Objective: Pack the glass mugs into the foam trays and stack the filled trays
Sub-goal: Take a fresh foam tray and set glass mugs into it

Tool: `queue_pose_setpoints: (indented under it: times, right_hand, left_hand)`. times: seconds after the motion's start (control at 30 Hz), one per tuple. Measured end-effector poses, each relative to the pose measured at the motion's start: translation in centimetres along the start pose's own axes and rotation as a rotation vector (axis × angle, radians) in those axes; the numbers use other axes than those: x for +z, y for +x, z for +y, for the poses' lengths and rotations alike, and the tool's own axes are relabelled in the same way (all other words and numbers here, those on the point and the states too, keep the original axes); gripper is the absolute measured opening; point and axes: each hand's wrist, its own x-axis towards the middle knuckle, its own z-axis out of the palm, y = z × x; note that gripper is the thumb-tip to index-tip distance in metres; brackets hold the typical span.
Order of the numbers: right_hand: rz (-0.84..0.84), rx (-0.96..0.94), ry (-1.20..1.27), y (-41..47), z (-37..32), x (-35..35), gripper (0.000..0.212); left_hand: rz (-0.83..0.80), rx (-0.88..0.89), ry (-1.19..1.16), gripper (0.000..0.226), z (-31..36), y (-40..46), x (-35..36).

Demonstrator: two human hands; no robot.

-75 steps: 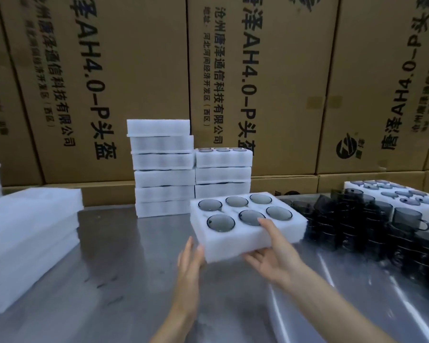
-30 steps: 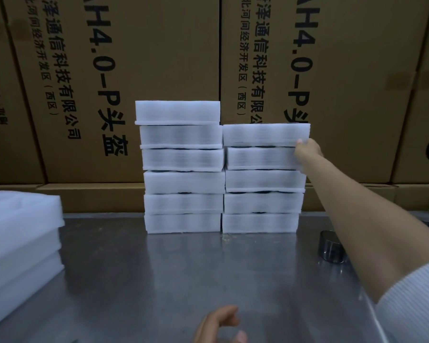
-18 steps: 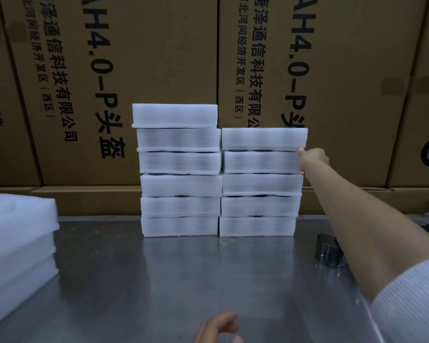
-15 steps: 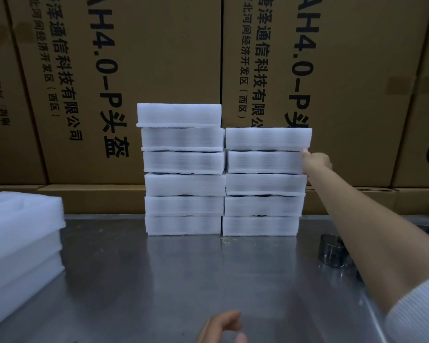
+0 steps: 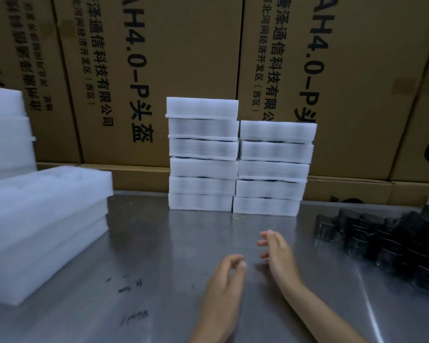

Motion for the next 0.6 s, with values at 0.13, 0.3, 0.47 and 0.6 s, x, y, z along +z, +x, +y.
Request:
queue_pose_setpoints:
  times: [0.13,0.3,0.47,0.6]
  right_hand:
    - [-0.096,-0.057,-0.038,-6.4,-1.1,-1.2,0.032]
    - [-0.08,-0.063,-0.126,-11.8,-2.6,-3.0,0.034]
    - [-0.096,-0.096,-0.173,-16.1,-3.7,-4.1,0.034]
    - [-0.149,-0.126,-0.234,-19.0,-3.8,-5.1,0.034]
  left_hand:
    - [-0.007,0.038,0.082,0.013,-0.1,-0.3,0.2]
    - [-0.023,0.053,0.171,0.015,0.6,-3.2,-0.2]
    - [-0.115,0.1,0.097,0.012,2.0,-8.7,-1.5]
    - [-0.212,0.186,0.116,0.022,2.5,-12.9,-3.5]
